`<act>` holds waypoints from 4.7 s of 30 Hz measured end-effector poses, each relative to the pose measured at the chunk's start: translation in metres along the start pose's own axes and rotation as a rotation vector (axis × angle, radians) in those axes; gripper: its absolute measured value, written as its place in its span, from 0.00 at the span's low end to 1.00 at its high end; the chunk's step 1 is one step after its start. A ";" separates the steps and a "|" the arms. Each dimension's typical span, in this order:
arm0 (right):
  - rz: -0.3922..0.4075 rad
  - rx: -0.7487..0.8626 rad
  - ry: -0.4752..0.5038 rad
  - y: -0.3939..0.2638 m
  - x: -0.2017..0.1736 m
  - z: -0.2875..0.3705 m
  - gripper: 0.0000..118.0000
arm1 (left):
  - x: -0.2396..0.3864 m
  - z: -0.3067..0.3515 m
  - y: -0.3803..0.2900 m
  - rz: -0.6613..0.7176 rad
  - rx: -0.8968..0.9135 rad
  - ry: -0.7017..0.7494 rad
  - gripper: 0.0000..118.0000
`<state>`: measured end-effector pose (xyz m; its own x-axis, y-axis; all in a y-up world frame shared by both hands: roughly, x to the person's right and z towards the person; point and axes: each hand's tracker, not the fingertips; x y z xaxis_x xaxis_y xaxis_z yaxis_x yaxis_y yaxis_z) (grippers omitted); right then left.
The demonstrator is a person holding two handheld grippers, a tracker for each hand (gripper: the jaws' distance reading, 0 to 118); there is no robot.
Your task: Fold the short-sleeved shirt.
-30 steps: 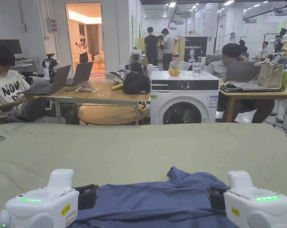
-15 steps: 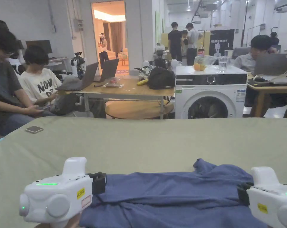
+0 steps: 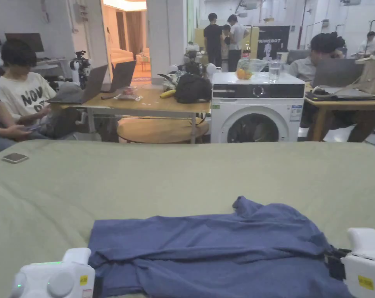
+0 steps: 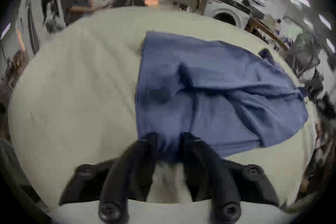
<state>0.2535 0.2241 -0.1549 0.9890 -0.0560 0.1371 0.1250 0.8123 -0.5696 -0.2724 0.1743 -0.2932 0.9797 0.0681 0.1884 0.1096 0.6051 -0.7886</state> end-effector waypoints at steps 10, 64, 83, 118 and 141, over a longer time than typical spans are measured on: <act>-0.101 -0.266 -0.058 -0.023 0.033 -0.073 0.46 | 0.007 0.002 -0.004 -0.052 -0.030 0.018 0.00; 0.029 0.074 0.117 -0.032 -0.108 0.063 0.00 | 0.044 0.176 -0.053 -0.087 0.494 -0.216 0.00; -0.051 -0.050 0.139 -0.049 -0.051 0.047 0.00 | -0.087 -0.030 0.068 0.245 -0.025 -0.011 0.41; 0.073 -0.089 0.077 0.061 0.014 0.001 0.00 | -0.065 0.101 0.048 0.026 0.199 -0.137 0.01; -0.032 -0.074 0.007 -0.096 0.010 0.134 0.55 | -0.056 0.179 -0.112 0.002 0.322 -0.119 0.66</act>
<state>0.2412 0.2235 0.0102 0.9848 -0.0858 0.1510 0.1623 0.7647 -0.6236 -0.3692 0.2446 -0.1102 0.9514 0.1503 0.2689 0.0305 0.8227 -0.5677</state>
